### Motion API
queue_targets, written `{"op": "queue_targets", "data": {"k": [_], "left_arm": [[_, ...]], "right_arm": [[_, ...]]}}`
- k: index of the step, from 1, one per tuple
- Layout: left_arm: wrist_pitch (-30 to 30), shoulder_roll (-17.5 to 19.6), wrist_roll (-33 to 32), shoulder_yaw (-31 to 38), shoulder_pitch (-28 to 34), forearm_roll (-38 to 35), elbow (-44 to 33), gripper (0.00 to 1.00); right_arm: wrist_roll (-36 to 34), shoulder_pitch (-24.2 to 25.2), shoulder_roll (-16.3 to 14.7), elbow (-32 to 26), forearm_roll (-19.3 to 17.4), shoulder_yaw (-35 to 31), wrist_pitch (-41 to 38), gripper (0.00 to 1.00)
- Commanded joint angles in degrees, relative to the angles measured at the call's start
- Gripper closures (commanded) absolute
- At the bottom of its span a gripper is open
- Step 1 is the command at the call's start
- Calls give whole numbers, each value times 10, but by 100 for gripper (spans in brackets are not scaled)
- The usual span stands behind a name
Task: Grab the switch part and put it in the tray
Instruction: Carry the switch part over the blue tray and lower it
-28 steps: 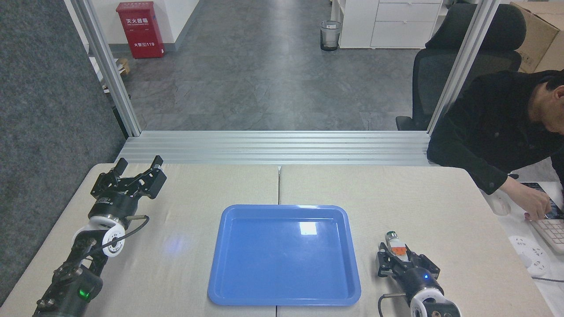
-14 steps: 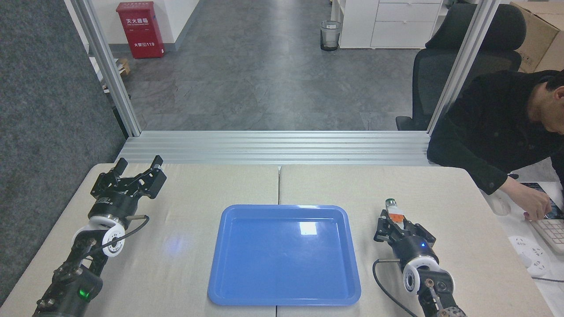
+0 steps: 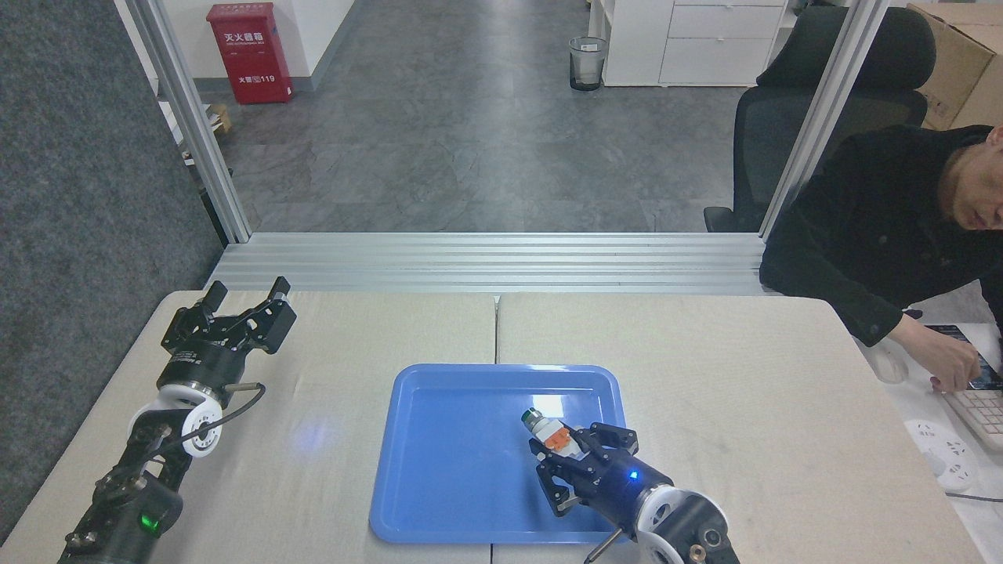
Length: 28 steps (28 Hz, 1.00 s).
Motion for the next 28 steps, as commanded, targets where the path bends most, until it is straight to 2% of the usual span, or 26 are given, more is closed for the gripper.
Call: {"op": "queue_targets", "data": {"k": [1, 2, 4, 7, 10, 12, 15, 16, 18, 22, 25, 28], "left_arm": [[0, 0, 0, 0, 0, 0, -1, 0], [0, 0, 0, 0, 0, 0, -1, 0], [0, 0, 0, 0, 0, 0, -1, 0], [0, 0, 0, 0, 0, 0, -1, 0], [0, 0, 0, 0, 0, 0, -1, 0], [0, 0, 0, 0, 0, 0, -1, 0], [0, 0, 0, 0, 0, 0, 0, 0], [0, 0, 0, 0, 0, 0, -1, 0], [0, 0, 0, 0, 0, 0, -1, 0], [0, 0, 0, 0, 0, 0, 0, 0], [0, 0, 0, 0, 0, 0, 0, 0], [0, 0, 0, 0, -1, 0, 0, 0]], "right_arm": [[7, 34, 29, 11, 62, 50, 29, 100], [6, 34, 29, 14, 62, 47, 37, 85], [-2, 32, 29, 14, 49, 39, 38, 0], [-10, 22, 34, 12, -32, 1, 39, 0], [-34, -18, 62, 7, -111, -53, 44, 0], [-61, -39, 66, 7, -127, -116, 51, 0], [-111, -69, 55, 12, -127, -219, 60, 0], [-118, -78, 47, 19, -126, -239, 60, 0], [-121, -81, -6, 44, -128, -265, 60, 0], [-145, -76, -102, 85, -145, -270, 60, 0], [-166, -66, -131, 99, -163, -276, 60, 0], [-167, -62, -136, 106, -166, -277, 69, 0]]}}
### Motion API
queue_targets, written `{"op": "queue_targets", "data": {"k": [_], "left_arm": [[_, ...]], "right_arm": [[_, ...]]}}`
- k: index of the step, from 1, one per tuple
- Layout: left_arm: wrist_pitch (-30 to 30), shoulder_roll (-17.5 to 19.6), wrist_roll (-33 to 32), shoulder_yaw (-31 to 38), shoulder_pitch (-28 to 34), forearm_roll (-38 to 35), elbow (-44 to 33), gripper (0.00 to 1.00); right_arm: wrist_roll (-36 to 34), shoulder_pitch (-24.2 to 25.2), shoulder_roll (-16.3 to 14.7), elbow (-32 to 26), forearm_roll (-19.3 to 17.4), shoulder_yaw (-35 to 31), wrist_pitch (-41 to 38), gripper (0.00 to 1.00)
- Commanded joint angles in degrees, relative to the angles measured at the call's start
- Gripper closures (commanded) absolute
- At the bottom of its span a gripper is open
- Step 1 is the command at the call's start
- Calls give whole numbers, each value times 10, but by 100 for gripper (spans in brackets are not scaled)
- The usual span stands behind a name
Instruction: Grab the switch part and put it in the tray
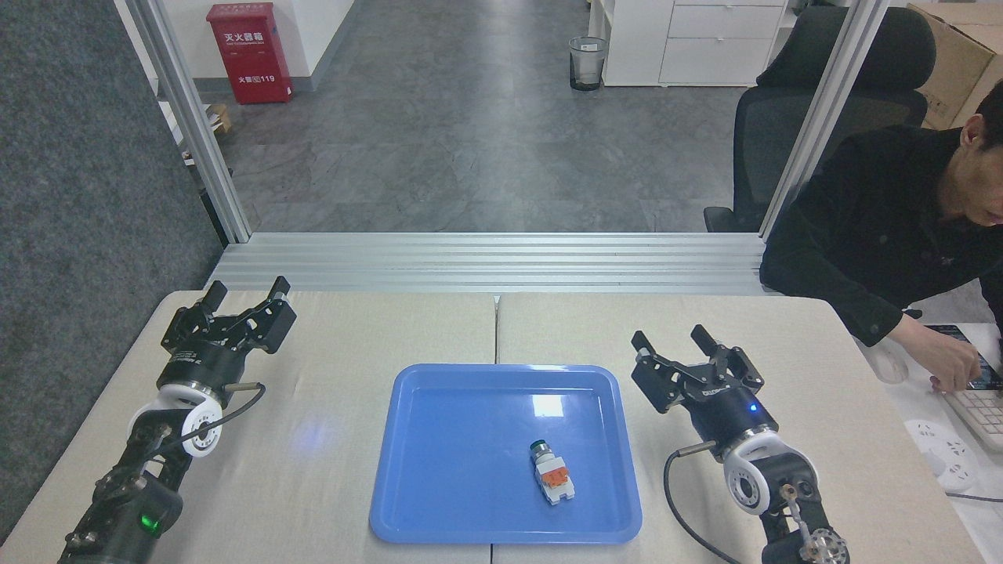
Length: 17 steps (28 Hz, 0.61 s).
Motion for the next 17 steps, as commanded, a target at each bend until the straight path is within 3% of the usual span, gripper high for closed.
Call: {"op": "queue_targets", "data": {"k": [1, 17], "left_arm": [[0, 0, 0, 0, -1, 0, 0, 0], [0, 0, 0, 0, -1, 0, 0, 0]], "right_arm": [[-14, -1, -102, 60, -33, -110, 10, 0], [-13, 12, -100, 43, -34, -107, 6, 0]]}}
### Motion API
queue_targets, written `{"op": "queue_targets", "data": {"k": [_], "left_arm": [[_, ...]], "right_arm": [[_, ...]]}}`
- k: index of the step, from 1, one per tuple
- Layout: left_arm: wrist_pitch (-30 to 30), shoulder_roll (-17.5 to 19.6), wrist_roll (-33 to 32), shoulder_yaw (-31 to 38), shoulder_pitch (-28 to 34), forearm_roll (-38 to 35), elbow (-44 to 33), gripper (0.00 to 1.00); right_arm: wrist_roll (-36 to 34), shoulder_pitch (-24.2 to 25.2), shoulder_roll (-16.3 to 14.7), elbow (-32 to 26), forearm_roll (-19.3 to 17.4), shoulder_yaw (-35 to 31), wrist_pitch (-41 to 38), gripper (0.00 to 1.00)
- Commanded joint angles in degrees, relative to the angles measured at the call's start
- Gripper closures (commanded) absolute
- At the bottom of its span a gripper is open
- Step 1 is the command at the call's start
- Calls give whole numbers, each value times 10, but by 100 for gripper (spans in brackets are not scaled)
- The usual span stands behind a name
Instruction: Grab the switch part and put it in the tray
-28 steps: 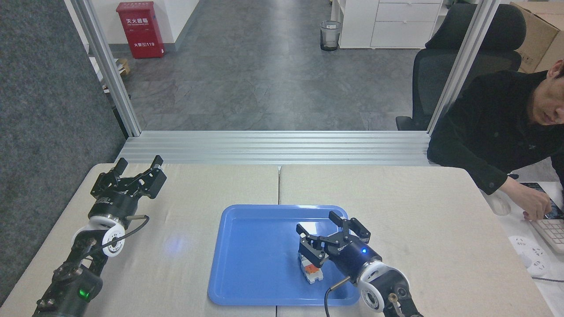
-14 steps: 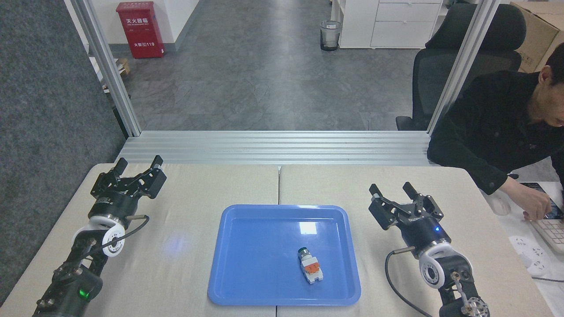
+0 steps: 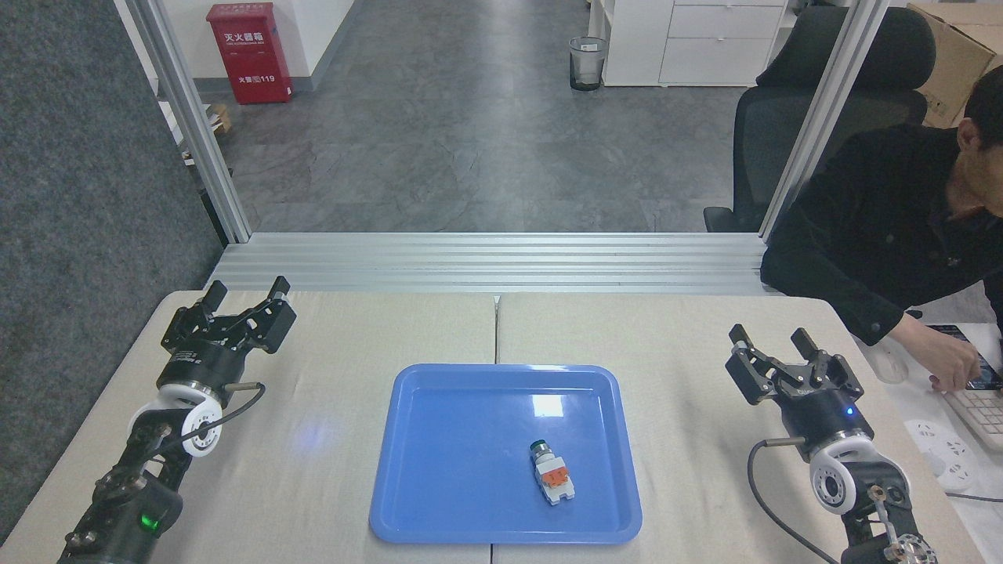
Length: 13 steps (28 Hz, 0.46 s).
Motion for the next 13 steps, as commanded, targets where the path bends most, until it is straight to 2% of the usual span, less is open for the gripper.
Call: {"op": "queue_targets", "data": {"k": [1, 13], "left_arm": [[0, 0, 0, 0, 0, 0, 0, 0], [0, 0, 0, 0, 0, 0, 0, 0]], "right_arm": [[0, 10, -34, 6, -4, -36, -4, 0], [2, 3, -36, 5, -3, -31, 0, 0]]}}
